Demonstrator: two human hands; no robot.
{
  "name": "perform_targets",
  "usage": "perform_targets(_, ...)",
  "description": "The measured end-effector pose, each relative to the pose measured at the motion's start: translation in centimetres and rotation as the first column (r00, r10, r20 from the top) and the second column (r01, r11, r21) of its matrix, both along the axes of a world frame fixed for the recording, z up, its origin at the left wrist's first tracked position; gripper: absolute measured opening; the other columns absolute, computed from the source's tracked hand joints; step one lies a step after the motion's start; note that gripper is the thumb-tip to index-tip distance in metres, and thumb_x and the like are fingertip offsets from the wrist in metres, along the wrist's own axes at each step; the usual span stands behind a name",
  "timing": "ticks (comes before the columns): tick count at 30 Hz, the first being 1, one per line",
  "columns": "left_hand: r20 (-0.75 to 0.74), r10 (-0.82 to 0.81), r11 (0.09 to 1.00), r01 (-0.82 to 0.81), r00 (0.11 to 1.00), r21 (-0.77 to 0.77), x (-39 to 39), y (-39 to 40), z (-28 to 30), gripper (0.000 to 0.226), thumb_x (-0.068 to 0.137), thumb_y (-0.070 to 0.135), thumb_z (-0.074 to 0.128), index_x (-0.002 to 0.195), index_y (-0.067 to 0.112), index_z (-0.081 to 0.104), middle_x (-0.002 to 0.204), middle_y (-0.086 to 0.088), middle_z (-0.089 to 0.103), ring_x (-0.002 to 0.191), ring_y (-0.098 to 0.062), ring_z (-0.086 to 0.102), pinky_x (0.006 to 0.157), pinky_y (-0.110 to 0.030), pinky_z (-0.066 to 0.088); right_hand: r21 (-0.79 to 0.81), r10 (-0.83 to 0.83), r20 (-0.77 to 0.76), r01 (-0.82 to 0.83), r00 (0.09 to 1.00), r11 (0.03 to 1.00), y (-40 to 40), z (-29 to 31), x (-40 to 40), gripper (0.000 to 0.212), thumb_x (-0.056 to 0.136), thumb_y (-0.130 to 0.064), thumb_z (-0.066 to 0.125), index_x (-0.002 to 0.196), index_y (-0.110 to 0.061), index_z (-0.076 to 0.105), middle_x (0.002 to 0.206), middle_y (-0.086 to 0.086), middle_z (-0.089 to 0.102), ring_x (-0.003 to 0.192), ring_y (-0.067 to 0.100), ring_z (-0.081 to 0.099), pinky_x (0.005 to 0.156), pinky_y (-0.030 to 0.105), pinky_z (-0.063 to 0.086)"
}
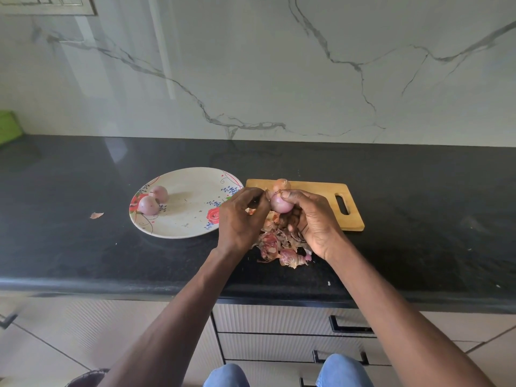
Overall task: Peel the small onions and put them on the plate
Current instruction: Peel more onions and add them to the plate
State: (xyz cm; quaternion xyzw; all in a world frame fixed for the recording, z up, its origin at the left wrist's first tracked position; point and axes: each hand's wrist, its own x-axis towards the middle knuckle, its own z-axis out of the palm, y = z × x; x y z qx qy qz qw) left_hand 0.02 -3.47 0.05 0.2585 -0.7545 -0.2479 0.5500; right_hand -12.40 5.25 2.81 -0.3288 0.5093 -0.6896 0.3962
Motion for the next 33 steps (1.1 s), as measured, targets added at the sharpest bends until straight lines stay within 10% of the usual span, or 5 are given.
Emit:
perform_targets(9,-0.035,0.086,0.947,-0.071,0.996,0.312,0.1,-0.7,0.5,0.015,0.094,0.017,0.066,0.085,0.01,0.075,0.074,-0.002,0.073,0.069,-0.024,0.07,0.069,-0.046,0.058,-0.07,0.111,0.169,-0.1,0.979,0.992,0.3,0.2,-0.4,0.023,0.086,-0.019,0.062,0.1,-0.001,0.067,0.082,0.018,0.067,0.052,0.019,0.057,0.04,0.021,0.042)
perform_targets(19,0.171,0.006,0.979,-0.041,0.985,0.199,0.5,-0.4,0.8,0.042,0.098,0.001,0.05,0.136,0.014,0.063,0.132,-0.004,0.067,0.116,-0.012,0.064,0.1,-0.022,0.047,-0.025,0.032,0.228,-0.027,0.973,0.999,-0.3,-0.3,-0.9,0.038,0.092,-0.013,0.052,0.122,0.008,0.06,0.089,0.02,0.061,0.059,0.018,0.058,0.047,0.022,0.042)
perform_targets(23,-0.044,-0.213,0.937,0.216,0.976,0.275,0.9,-0.1,0.8,0.024,0.094,0.014,0.069,0.117,0.017,0.075,0.113,0.003,0.076,0.103,-0.003,0.07,0.088,-0.023,0.056,-0.007,-0.008,0.135,0.009,0.991,1.0,-0.4,-0.5,-0.7,0.02,0.093,-0.008,0.054,0.105,-0.001,0.068,0.09,0.016,0.067,0.073,0.018,0.063,0.058,0.021,0.052)
perform_targets(33,0.035,-0.281,0.939,0.268,0.959,0.215,0.9,-0.5,0.4,0.023,0.092,0.014,0.074,0.114,0.008,0.077,0.112,-0.003,0.076,0.101,-0.008,0.073,0.084,-0.025,0.058,0.033,-0.066,-0.208,0.074,0.976,0.997,-0.1,-1.0,-0.8,0.02,0.093,-0.021,0.065,0.107,-0.019,0.079,0.107,0.0,0.077,0.108,0.017,0.07,0.105,0.041,0.05)
